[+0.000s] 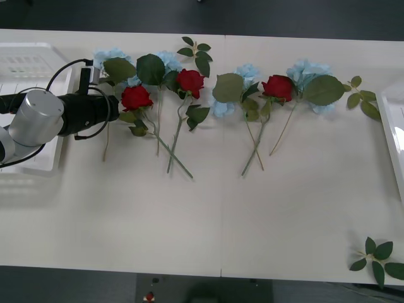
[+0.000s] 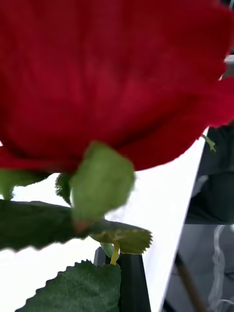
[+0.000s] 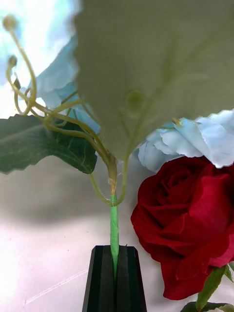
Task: Put the red flowers into the right box and the blue flowers into the left box
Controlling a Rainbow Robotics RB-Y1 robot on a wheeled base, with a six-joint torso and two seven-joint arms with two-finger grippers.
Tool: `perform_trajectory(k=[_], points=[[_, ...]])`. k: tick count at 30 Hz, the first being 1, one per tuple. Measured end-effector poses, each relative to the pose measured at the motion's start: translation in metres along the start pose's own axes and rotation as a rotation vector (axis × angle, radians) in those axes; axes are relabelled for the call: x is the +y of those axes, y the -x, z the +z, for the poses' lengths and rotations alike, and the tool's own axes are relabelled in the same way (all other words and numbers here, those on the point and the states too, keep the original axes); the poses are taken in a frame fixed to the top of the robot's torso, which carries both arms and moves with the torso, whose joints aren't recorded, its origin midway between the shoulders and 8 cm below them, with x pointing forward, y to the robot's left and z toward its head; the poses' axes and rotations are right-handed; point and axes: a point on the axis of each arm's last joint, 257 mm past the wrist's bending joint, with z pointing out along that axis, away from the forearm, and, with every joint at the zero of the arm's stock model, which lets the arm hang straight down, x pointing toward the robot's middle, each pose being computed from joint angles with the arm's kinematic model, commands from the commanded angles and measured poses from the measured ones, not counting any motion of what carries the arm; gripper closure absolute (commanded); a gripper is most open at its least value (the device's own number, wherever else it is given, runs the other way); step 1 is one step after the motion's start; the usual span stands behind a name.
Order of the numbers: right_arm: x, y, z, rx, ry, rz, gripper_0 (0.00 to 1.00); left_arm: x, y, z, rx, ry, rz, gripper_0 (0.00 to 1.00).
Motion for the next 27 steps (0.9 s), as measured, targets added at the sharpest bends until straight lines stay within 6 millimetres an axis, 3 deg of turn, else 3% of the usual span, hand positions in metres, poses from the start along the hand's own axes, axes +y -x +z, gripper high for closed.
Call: perform_trajectory(k=[6,11,13,18,22,27], points=[[-0.027,-0.033,0.021,0.073,-0.085,-0.044,1.0,0.0,0.0,0.0,0.0,0.0,0.0,1.0],[-0.052,-0.047,0.044,0.059,-0.178,-0.045,1.0,-0.001,-0.001,0.0,0.003,-0.002,0.0,1.0],[-0.051,-0.051,0.058,0.036,-0.198,-0.048,1.0,-0.005,-0.007,-0.001,0.03,-0.026,0.001,1.0],[-0.017,-0.061,0.095,-0.021,-0.195,0.045,1.0,-0.013,-0.02,-0.017,0.127,-0.115,0.004,1.0],[0.023,-0.077,0.113,0.001,-0.146,0.174,1.0,-0.014,-0.006,-0.038,0.162,-0.18,0.02,1.0],[0.063,-0.072,0.117,0.023,-0.093,0.214,1.0,-0.007,0.015,-0.068,0.198,-0.233,0.061,1.0]])
